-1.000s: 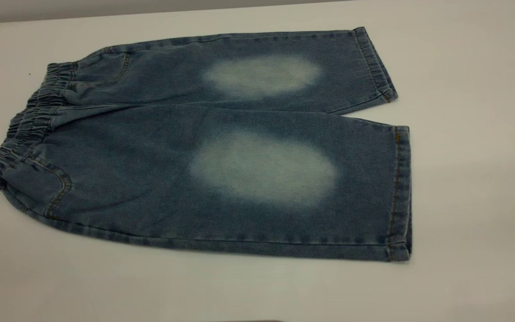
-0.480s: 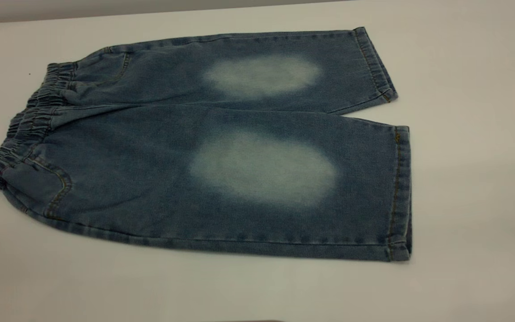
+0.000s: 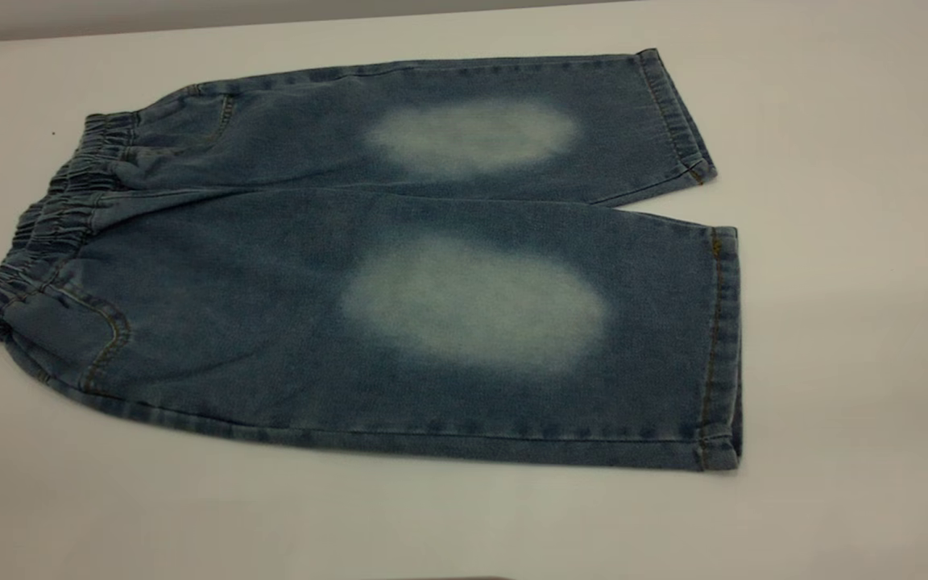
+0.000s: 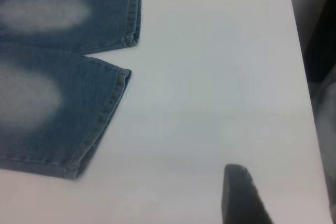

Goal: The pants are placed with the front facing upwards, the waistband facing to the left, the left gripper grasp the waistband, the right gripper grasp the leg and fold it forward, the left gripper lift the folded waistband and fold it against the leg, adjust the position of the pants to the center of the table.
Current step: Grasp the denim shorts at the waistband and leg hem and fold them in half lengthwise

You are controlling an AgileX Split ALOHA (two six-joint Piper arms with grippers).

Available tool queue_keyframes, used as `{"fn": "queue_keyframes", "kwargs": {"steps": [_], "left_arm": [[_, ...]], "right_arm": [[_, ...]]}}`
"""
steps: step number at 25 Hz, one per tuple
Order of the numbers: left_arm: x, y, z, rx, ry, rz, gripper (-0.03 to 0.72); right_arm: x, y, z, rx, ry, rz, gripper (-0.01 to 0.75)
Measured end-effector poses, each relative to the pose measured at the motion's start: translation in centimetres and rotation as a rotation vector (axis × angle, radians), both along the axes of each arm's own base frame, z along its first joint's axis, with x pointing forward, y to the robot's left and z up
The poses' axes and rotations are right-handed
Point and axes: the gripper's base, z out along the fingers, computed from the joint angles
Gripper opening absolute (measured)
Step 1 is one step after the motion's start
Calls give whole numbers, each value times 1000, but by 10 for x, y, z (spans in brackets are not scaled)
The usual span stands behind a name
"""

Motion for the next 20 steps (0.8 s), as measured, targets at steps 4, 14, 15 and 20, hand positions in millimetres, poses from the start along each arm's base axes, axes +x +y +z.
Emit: {"fn": "queue_keyframes", "kwargs": {"steps": [4,14,15,20], "left_arm": [[0,0,0,0,0,0,496],[0,0,0,1,0,0,496],[0,0,0,1,0,0,496],[0,0,0,-13,0,9,496]], "right_arm": [[0,0,0,0,0,0,297],[0,0,0,0,0,0,297],[0,0,0,0,0,0,297],[1,3,0,17,14,26,297]]}}
